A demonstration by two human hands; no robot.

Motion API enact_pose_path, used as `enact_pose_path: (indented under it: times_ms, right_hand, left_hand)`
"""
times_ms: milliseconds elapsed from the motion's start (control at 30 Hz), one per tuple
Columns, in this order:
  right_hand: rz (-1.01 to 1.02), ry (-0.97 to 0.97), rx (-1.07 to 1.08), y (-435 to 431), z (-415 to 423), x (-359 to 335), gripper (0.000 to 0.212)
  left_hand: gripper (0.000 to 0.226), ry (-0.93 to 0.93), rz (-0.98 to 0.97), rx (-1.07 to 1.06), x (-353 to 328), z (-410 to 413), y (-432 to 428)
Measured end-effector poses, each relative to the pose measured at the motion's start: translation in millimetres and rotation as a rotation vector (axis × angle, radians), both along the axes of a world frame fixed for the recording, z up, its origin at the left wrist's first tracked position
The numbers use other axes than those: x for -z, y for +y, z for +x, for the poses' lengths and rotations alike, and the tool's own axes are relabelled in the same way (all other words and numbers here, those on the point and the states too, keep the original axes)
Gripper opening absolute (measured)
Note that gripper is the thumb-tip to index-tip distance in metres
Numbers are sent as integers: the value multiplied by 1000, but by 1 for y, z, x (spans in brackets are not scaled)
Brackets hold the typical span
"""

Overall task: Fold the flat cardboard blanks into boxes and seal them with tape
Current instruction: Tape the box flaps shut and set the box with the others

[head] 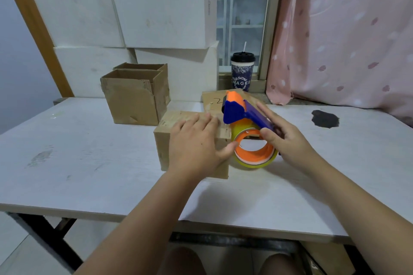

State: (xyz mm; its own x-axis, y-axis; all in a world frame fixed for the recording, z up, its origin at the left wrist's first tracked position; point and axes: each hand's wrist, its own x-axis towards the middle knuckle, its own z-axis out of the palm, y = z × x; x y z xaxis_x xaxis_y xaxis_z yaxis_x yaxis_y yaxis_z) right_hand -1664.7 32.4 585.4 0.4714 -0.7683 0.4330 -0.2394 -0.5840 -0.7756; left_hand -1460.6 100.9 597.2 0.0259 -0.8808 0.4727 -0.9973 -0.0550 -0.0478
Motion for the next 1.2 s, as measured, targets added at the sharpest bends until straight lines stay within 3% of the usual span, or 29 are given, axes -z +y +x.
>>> enact_pose_path:
  times_ms: [367,800,1033,1200]
  right_hand:
    - [-56,133,-51,7,27,-14,51]
    - [-119,169,-79,9,30,-36,57]
    - [-33,44,-173,7,29,-34,60]
    - [-65,164,-166,10,29,-44,66]
  left_hand:
    - [69,-4,-7,-19,2,25,6]
    - [67,61,-75,31,3,43,16]
    - [69,57,-69,24,5,46,16]
    - [68,46,-67,43,2,55,15]
